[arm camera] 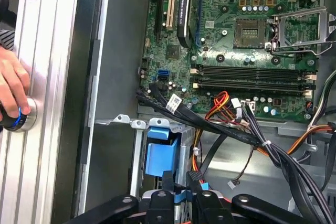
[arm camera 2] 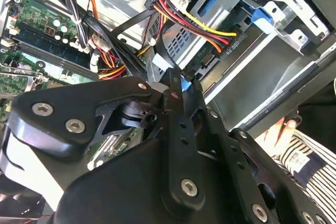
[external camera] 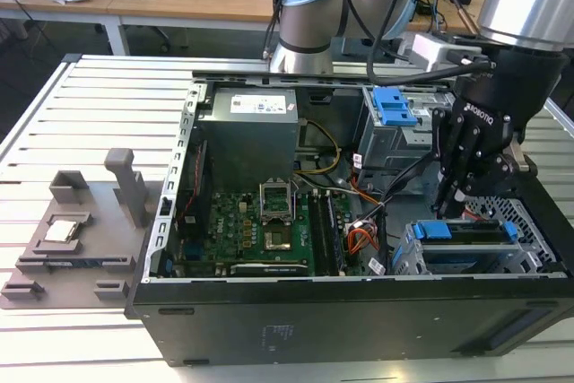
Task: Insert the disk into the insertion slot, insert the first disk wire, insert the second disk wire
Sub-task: 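Insert the second disk wire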
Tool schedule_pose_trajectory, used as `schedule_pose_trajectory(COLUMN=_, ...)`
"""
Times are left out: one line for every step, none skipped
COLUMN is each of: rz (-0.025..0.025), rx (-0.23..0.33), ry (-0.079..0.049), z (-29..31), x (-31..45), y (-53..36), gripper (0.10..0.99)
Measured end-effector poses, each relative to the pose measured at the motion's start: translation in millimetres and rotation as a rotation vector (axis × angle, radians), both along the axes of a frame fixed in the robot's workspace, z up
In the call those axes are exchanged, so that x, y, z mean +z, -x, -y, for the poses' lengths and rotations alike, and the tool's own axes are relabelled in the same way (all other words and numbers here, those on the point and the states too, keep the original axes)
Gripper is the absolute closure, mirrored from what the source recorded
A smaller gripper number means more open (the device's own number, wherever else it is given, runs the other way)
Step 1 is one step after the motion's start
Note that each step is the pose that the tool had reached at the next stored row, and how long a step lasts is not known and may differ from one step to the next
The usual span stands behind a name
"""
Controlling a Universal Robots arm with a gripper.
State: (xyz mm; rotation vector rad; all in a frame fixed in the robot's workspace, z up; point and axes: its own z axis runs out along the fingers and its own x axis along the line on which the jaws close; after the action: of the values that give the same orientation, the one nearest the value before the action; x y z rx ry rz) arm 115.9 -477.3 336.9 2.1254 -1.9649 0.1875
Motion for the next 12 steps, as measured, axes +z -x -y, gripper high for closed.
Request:
schedule_pose_trajectory(rz=0.0000, rx=0.000, ry=0.000, z=0.0, x=0.0, y=0.0, gripper=0.859)
schedule_pose_trajectory(rz=0.0000, rx=0.000, ry=0.000, z=0.0, x=0.0, y=0.0, gripper=0.859)
schedule_pose_trajectory(rz=0.0000, rx=0.000, ry=0.001, z=0.0, x=0.0, y=0.0, gripper=0.945)
schedule_pose_trajectory(rz=0.0000, rx=0.000, ry=0.001, z=0.0, x=0.0, y=0.0, gripper=0.945)
schedule_pose_trajectory(rz=0.0000, rx=0.000, ry=0.001, z=0.0, x=0.0, y=0.0, gripper=0.945)
schedule_pose_trajectory(rz=-0.0001, rx=0.000, ry=0.001, z=0.0, x=0.0, y=0.0, gripper=0.945)
schedule_pose_trajectory(rz=0.0000, rx=0.000, ry=0.001, z=0.0, x=0.0, y=0.0, gripper=0.945)
schedule_pose_trajectory(rz=0.0000, rx=0.000, ry=0.001, z=0.0, x=0.0, y=0.0, gripper=0.945)
schedule_pose_trajectory(rz=0.0000, rx=0.000, ry=0.001, z=0.0, x=0.0, y=0.0, gripper=0.945)
schedule_pose_trajectory(rz=0.0000, rx=0.000, ry=0.001, z=0.3, x=-0.2, y=0.0, gripper=0.945)
schedule_pose_trajectory(rz=0.0001, rx=0.000, ry=0.001, z=1.0, x=-0.2, y=-0.3, gripper=0.945)
schedule_pose_trajectory(rz=0.0000, rx=0.000, ry=0.001, z=1.9, x=-0.1, y=-0.9, gripper=0.945)
